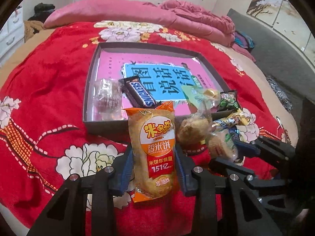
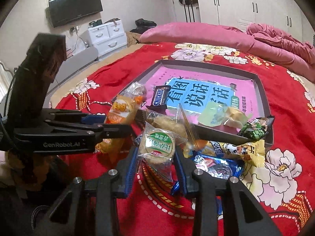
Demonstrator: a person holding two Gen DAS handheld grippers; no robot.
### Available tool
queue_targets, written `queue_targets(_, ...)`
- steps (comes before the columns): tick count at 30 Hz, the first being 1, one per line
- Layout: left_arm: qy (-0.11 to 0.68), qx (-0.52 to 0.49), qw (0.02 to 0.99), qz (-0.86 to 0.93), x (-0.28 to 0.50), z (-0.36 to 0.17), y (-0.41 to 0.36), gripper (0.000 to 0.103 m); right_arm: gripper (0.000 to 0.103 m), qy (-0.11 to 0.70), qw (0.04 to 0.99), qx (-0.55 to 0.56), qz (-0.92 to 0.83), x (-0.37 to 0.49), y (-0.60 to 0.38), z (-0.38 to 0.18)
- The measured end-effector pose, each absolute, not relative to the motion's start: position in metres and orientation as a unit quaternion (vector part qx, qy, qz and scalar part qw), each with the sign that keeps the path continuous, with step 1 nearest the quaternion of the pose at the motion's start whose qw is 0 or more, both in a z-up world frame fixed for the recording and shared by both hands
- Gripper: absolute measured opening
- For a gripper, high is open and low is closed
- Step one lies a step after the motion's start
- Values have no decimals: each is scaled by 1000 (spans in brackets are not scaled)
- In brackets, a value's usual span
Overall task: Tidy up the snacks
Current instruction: 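Close the left tool on the yellow rice-cracker packet while the right tool grasps the green-labelled round packet, then lift the yellow packet toward the tray with the left tool while the right tool lifts the round packet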
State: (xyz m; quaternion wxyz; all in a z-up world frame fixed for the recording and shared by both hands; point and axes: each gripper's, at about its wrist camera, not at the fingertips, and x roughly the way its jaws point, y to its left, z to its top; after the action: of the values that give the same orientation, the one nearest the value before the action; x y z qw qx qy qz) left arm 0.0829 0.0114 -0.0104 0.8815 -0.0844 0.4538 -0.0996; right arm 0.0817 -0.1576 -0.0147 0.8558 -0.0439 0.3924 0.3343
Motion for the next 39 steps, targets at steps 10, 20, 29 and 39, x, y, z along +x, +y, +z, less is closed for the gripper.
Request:
queue_targets(10,429,-97,892,-99,79,-1,17,40,37,380,858,-37,342,80,-155,-10)
queue_targets(20,399,-111,905,-101,77,11,22,40,37,362,870,-8,335,85,-164,3)
queue_targets(29,388,-120,909,-94,79,16,24,40,37,358,874,0,328,90,-164,6)
queue_targets(39,380,-129,912,-88,81,18,30,40,37,354,881,12,315,94,-170,8)
